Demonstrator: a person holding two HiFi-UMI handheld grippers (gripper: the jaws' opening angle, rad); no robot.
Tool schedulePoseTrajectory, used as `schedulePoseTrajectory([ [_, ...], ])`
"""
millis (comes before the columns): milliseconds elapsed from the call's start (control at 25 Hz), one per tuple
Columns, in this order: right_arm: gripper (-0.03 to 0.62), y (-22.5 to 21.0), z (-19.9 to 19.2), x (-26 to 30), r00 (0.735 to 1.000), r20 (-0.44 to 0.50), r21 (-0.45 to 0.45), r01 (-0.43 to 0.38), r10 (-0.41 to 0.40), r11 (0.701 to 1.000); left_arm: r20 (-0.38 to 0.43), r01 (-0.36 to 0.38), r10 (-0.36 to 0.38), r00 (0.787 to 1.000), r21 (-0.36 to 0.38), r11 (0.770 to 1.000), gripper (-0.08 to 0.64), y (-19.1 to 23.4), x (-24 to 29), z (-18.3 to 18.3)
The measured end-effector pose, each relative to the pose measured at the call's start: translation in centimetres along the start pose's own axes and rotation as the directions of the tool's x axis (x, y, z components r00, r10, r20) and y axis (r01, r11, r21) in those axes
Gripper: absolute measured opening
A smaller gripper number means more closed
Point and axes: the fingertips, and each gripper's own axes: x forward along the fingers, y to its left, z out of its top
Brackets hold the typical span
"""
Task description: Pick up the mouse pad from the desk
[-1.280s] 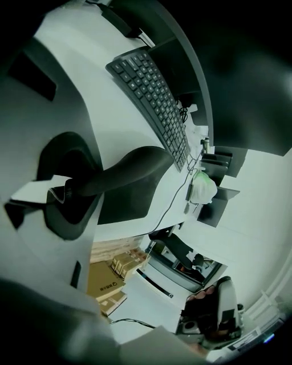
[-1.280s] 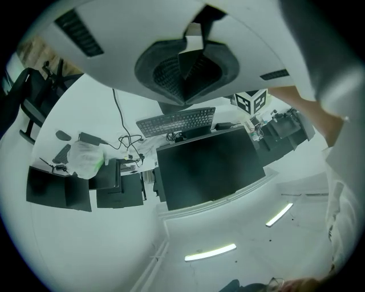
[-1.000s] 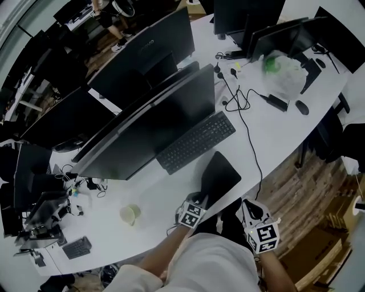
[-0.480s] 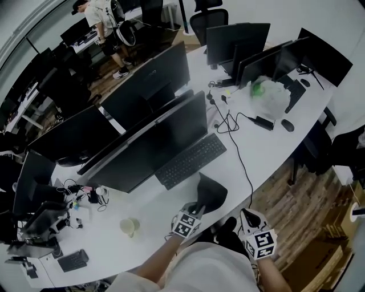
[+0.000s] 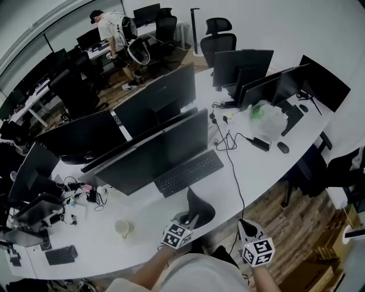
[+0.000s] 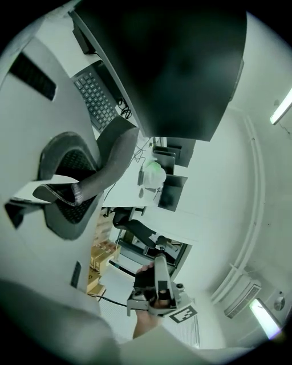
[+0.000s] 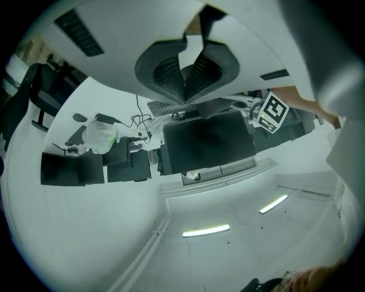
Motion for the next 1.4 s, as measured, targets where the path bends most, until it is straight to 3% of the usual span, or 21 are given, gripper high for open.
schedulePoseTrajectory([
  [80,0.011,0.0,0.5,-0.6,0.999,0.01,0.017,-0.035,0.035,0.999,0.031,-0.015,0.015,0.999,-0.009,1.0,0.043,-0.5,-0.8,1.1],
  [400,0.011,-0.6,2.2,-3.9,0.988,0.044,-0.075,-0.145,0.148,0.987,0.131,-0.124,0.125,0.983,-0.02,0.992,0.043,-4.5,-4.7,4.7],
  [1000,0.011,-0.7,1.8,-11.4,0.938,0.08,-0.187,-0.319,0.338,0.929,0.265,-0.332,0.343,0.901,-0.086,0.939,0.044,-13.6,-13.0,6.6],
  [1400,0.011,1.8,2.7,-12.9,0.906,0.103,-0.215,-0.383,0.411,0.898,0.306,-0.392,0.418,0.855,-0.145,0.908,0.044,-16.5,-18.5,5.9],
])
